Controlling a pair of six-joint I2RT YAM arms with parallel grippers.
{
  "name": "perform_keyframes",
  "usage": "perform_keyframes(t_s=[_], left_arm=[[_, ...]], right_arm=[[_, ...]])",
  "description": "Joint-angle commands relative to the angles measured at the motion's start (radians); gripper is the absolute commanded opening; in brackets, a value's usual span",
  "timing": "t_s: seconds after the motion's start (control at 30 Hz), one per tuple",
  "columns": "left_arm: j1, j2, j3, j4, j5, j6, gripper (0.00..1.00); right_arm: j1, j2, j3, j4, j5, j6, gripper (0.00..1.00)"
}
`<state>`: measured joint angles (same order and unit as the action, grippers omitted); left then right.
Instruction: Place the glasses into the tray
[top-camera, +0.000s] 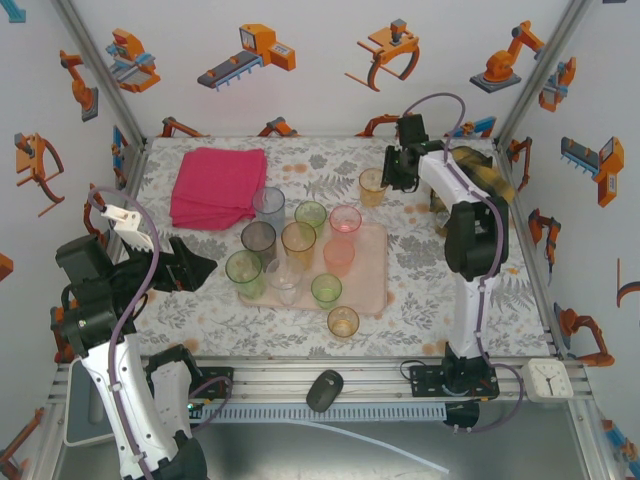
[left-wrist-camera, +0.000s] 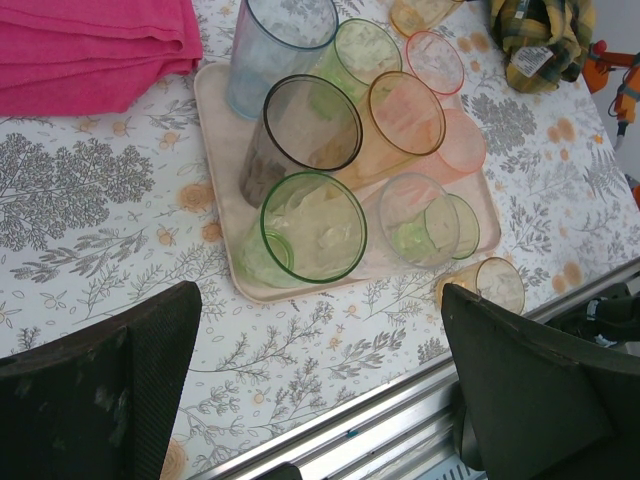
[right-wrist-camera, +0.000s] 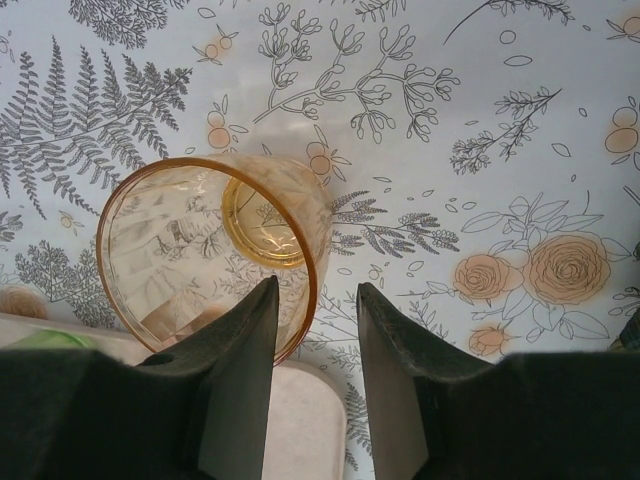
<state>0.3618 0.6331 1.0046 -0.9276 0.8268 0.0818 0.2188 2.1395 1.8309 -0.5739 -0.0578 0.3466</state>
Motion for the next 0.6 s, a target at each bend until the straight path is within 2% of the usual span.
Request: perform_keyframes(t_s=[0.0, 0.57], left_arm=[[0.008, -0.003, -0.001, 0.012, 0.007, 0.007, 0.97], [0.007, -0.004, -0.008, 0.018, 0.005, 0.006, 0.97]], right_arm=[[-0.007, 0.022, 0.031, -0.025, 0.021, -0.020, 0.36], [-0.020, 0.052, 0.053, -0.053, 0.023, -0.040, 0.20]])
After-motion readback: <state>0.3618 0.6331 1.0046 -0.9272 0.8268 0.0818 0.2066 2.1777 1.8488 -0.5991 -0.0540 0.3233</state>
